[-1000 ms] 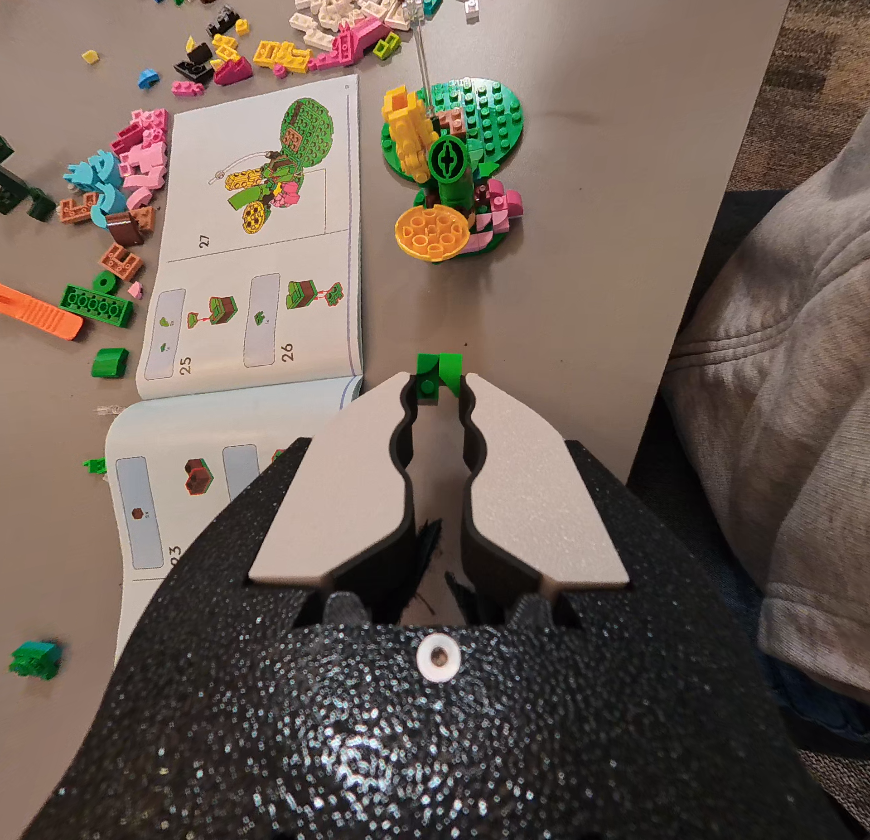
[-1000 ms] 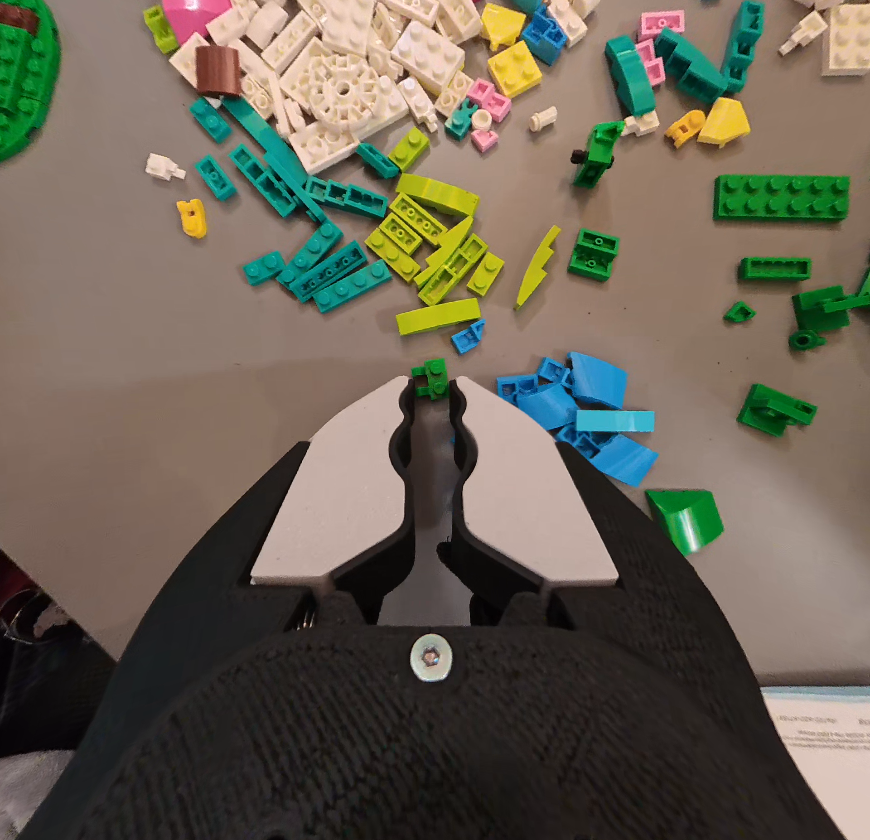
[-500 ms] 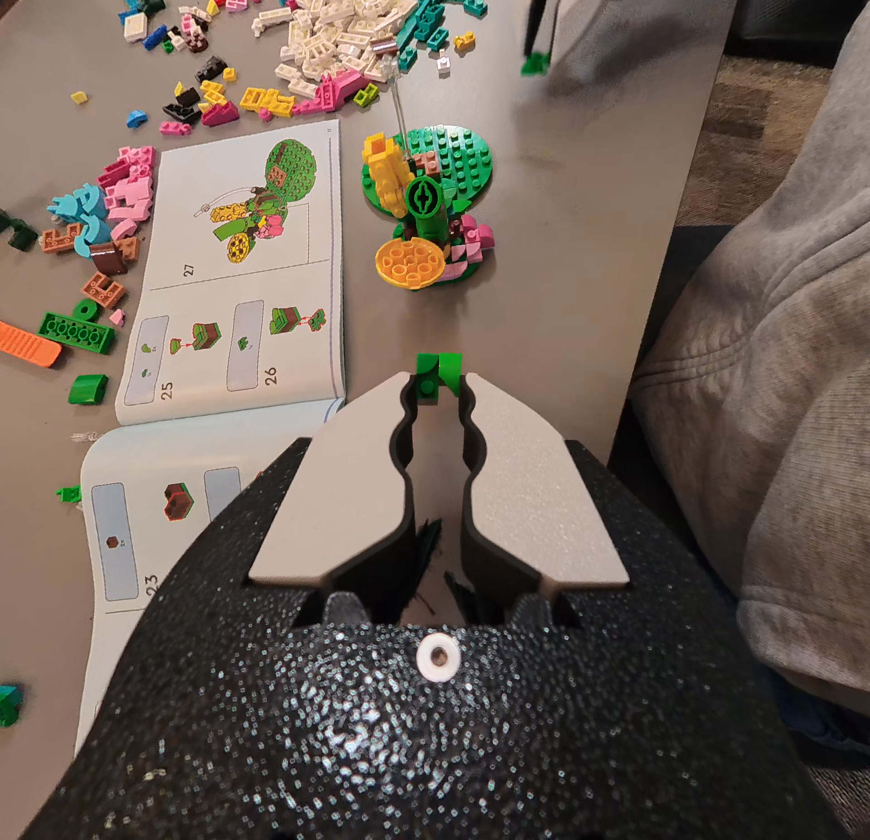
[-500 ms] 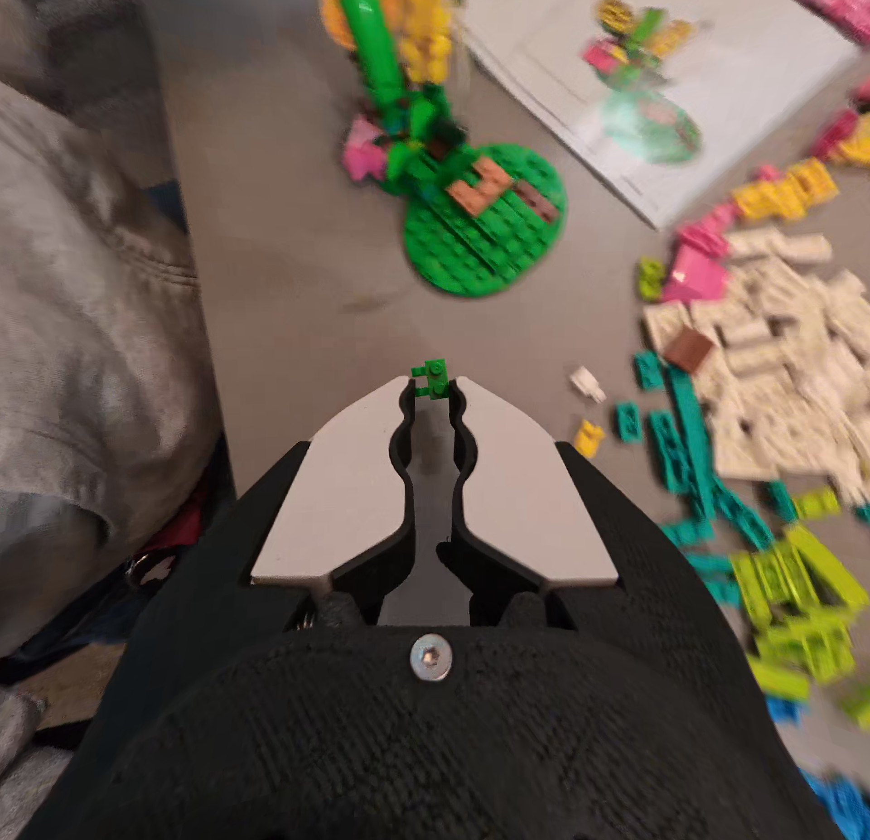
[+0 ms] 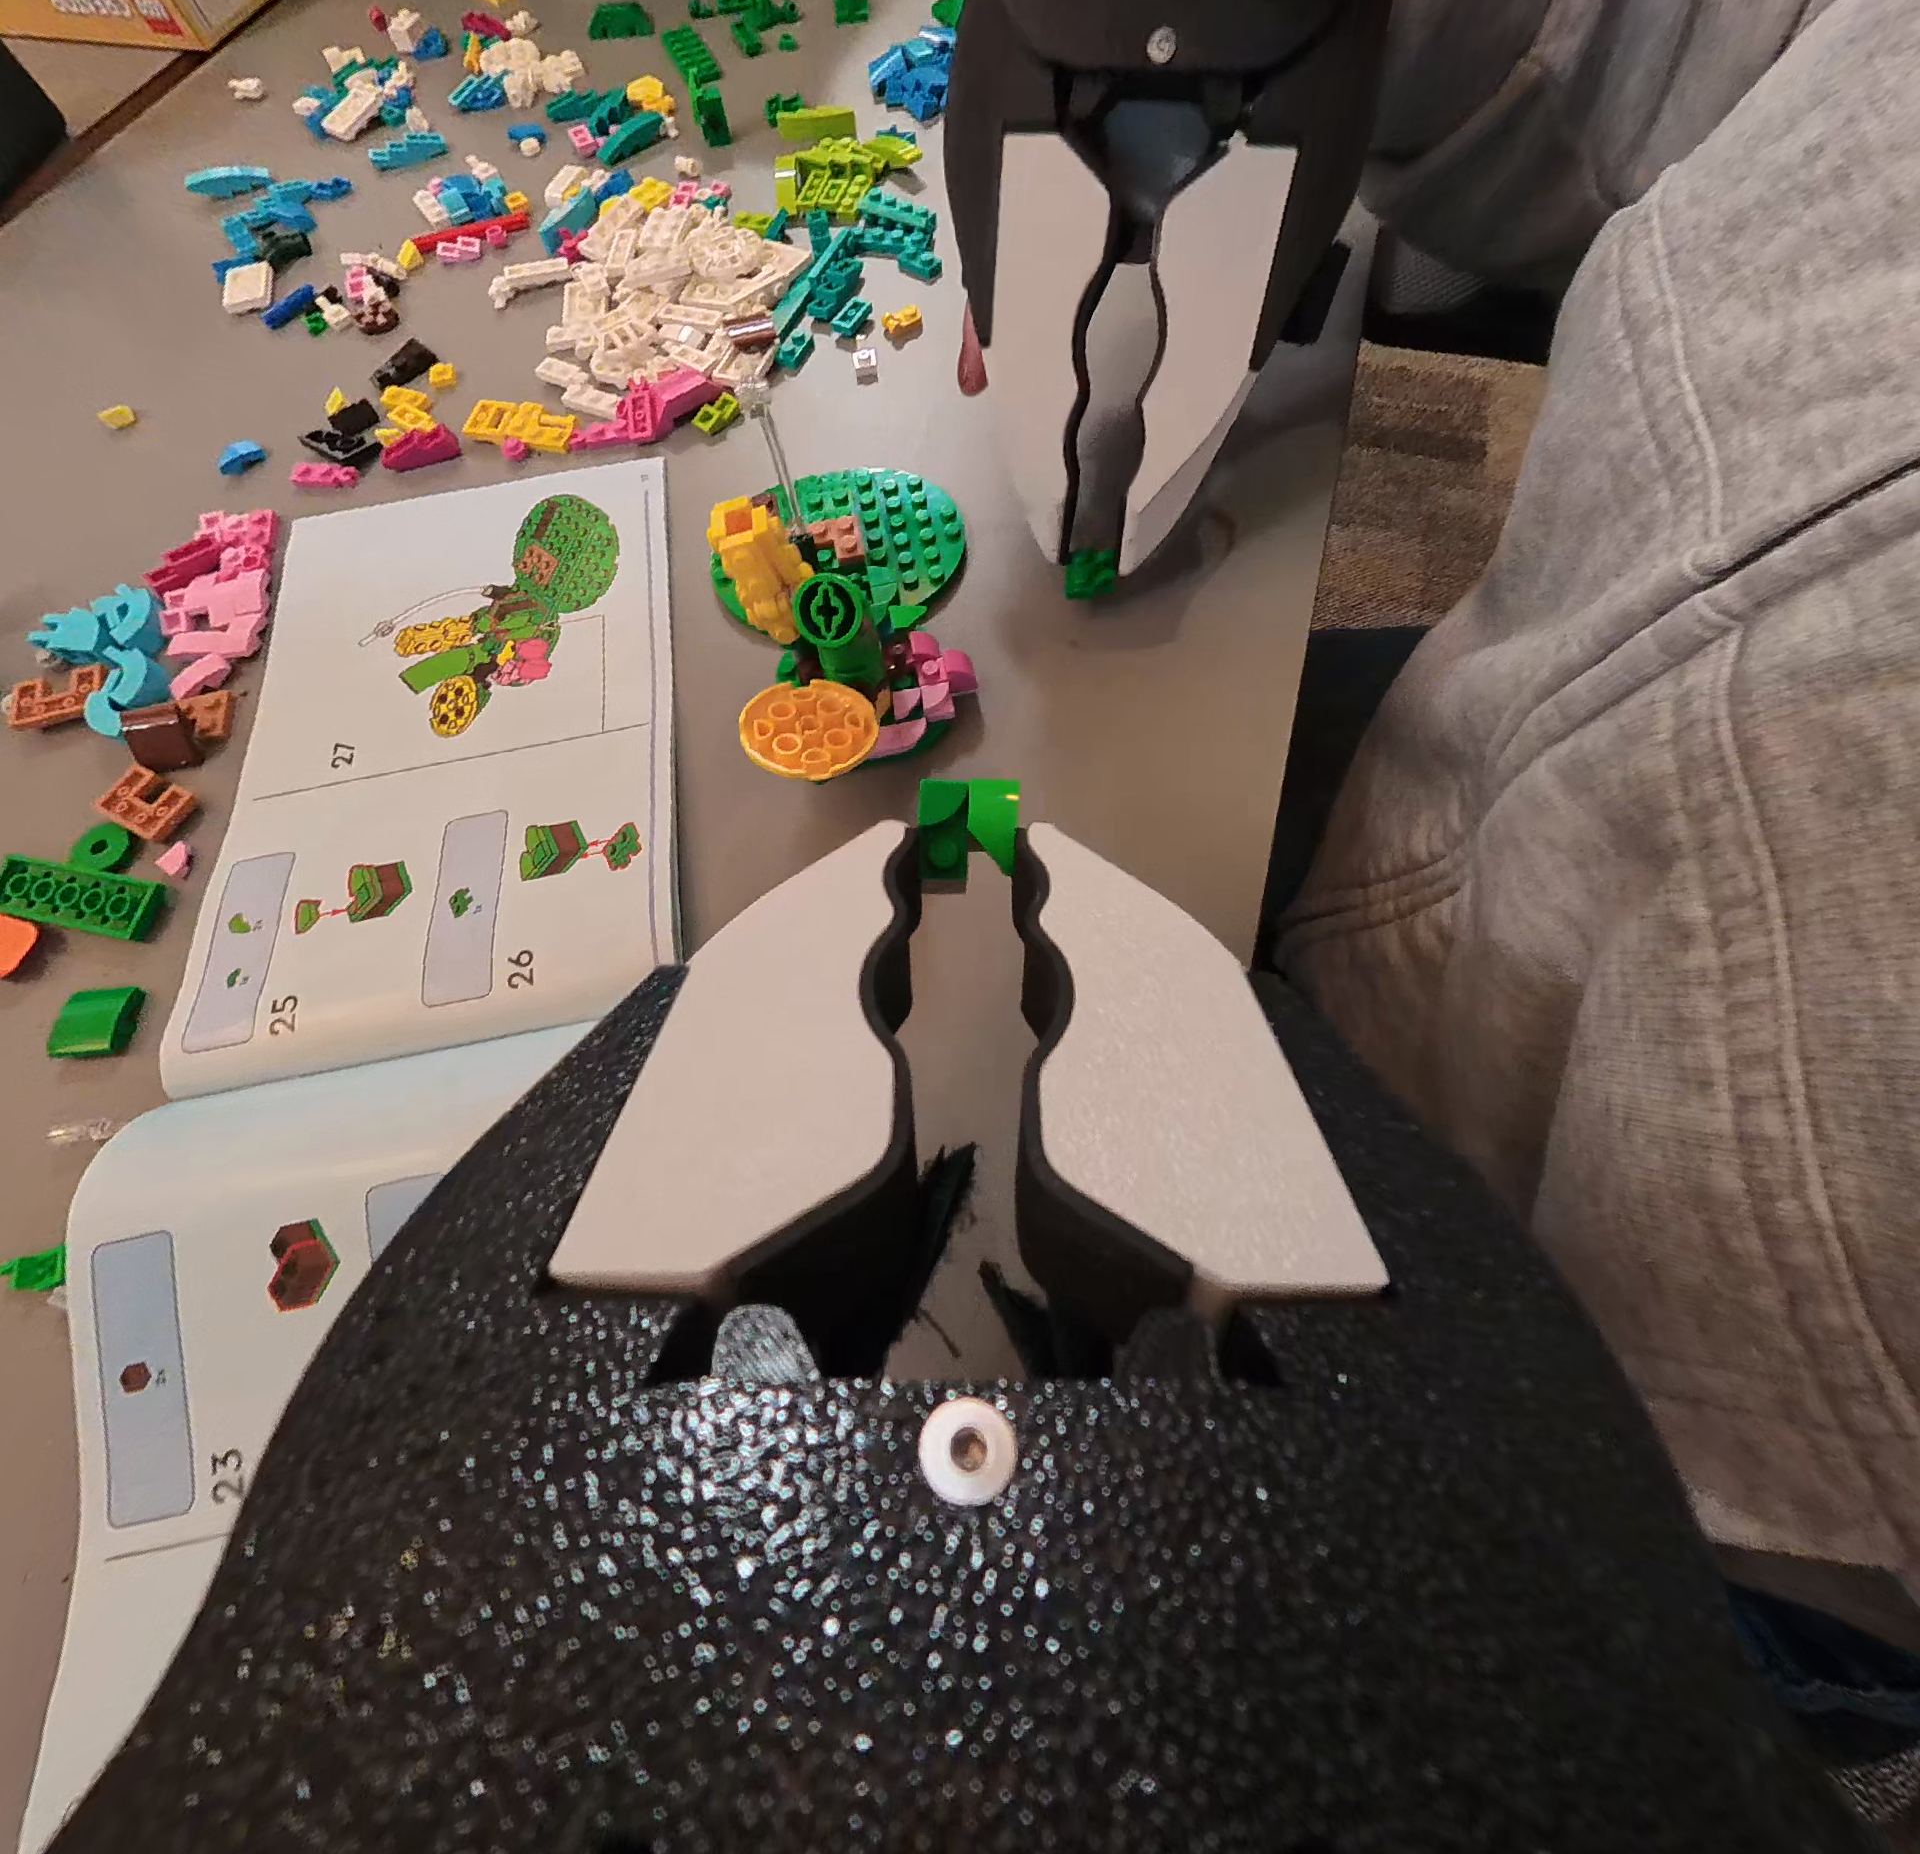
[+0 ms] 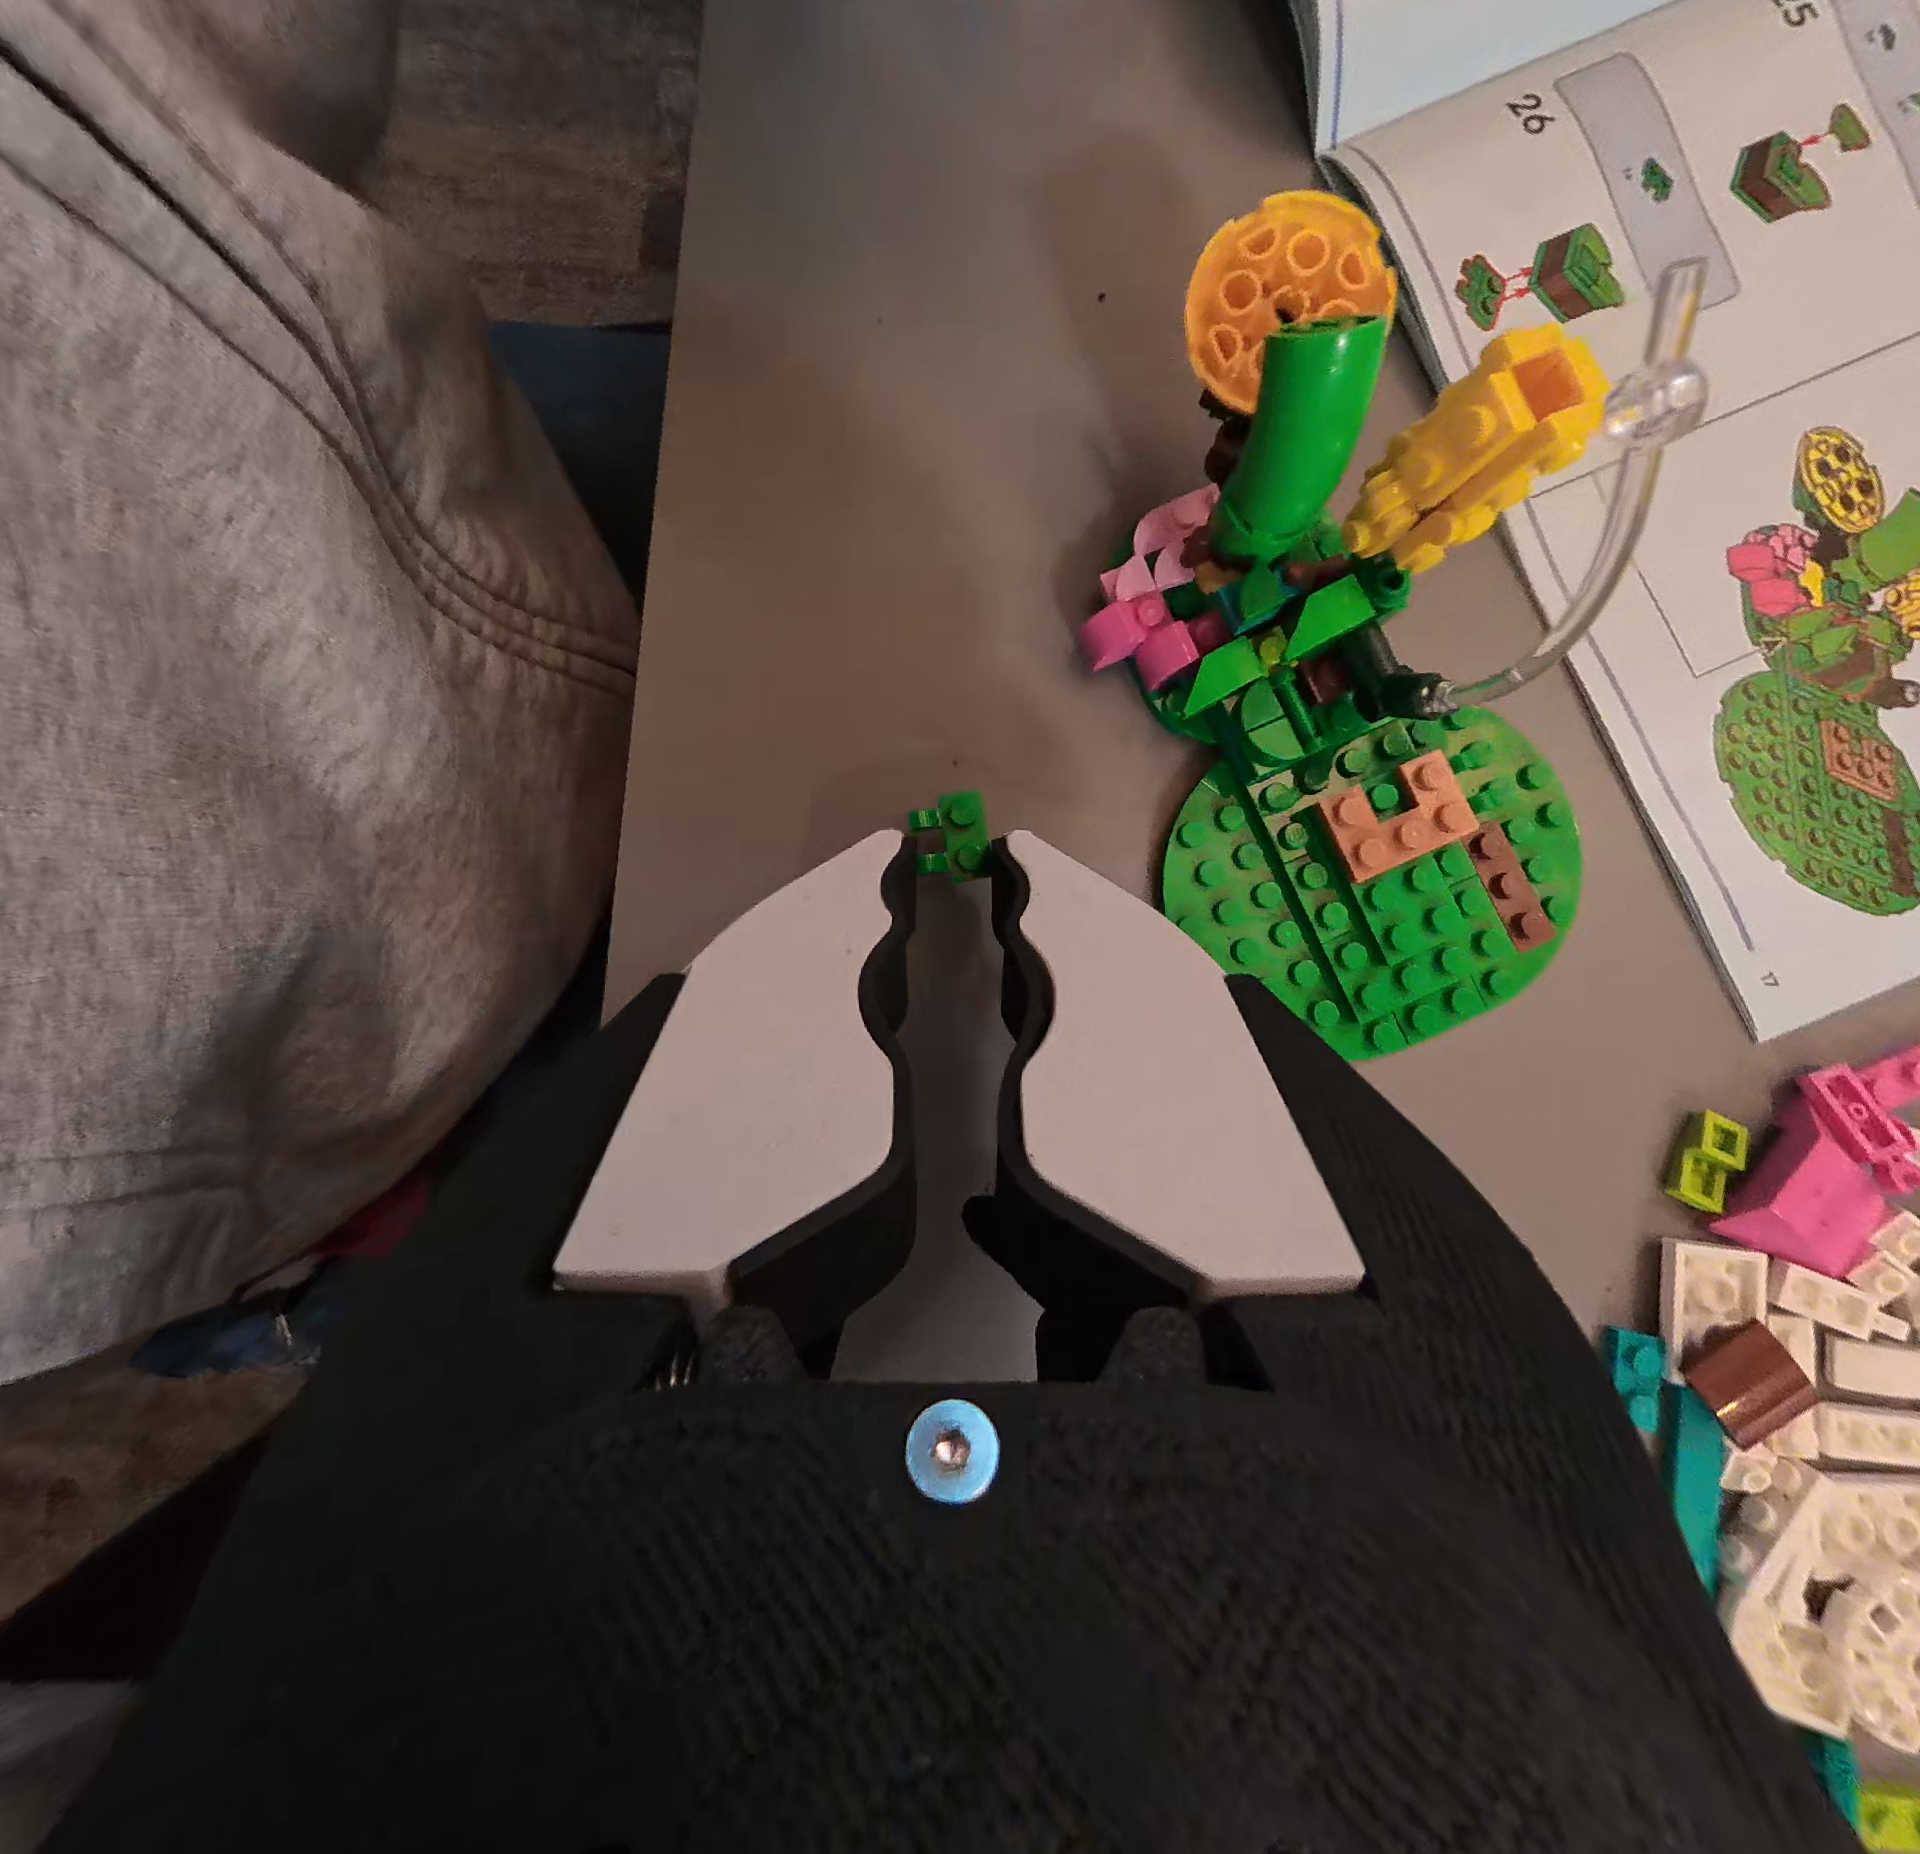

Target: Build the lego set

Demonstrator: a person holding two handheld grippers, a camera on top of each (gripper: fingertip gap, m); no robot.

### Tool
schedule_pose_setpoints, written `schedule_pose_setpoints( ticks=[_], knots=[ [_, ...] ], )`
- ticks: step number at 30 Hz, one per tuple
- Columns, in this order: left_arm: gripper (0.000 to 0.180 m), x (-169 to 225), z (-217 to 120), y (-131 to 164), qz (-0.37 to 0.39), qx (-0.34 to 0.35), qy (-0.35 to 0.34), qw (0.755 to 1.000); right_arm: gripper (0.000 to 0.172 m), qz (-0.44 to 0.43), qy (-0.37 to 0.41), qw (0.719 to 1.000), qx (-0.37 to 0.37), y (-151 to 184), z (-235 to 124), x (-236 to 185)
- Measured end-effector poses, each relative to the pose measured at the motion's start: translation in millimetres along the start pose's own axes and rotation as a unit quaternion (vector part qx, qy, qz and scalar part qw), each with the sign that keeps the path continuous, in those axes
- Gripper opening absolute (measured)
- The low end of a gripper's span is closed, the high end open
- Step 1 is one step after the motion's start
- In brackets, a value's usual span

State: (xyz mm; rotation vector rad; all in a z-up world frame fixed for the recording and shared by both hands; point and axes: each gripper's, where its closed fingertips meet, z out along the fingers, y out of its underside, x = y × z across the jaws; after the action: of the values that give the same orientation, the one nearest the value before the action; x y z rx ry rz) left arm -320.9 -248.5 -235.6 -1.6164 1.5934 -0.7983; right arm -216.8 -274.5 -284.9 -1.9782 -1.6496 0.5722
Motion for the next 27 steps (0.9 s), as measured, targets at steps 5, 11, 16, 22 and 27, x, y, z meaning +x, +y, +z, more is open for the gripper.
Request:
schedule_pose_setpoints(
  ticks=[5, 11, 16, 22, 27],
  knots=[
    [0.016, 7, 5, -4, 0.005, 0.004, 0.014, 1.000, 0.012, -0.009, -0.019, 1.000, 0.005, 4, -1, -2],
    [0.016, 9, 11, -2, 0.010, -0.008, 0.016, 1.000, 0.012, -0.007, -0.018, 1.000, -0.001, 6, 0, -1],
    [0.016, 8, 13, 2, 0.010, -0.017, 0.016, 1.000, 0.013, 0.007, -0.018, 1.000, 0.003, 8, 4, 0],
    [0.016, 6, 15, 10, 0.007, -0.038, 0.008, 0.999, 0.022, 0.016, -0.010, 1.000, 0.013, 7, 2, 2],
    [0.016, 1, 21, 27, -0.005, -0.109, -0.010, 0.994, 0.024, 0.025, 0.000, 0.999, 0.030, 4, -3, 2]
  ],
)
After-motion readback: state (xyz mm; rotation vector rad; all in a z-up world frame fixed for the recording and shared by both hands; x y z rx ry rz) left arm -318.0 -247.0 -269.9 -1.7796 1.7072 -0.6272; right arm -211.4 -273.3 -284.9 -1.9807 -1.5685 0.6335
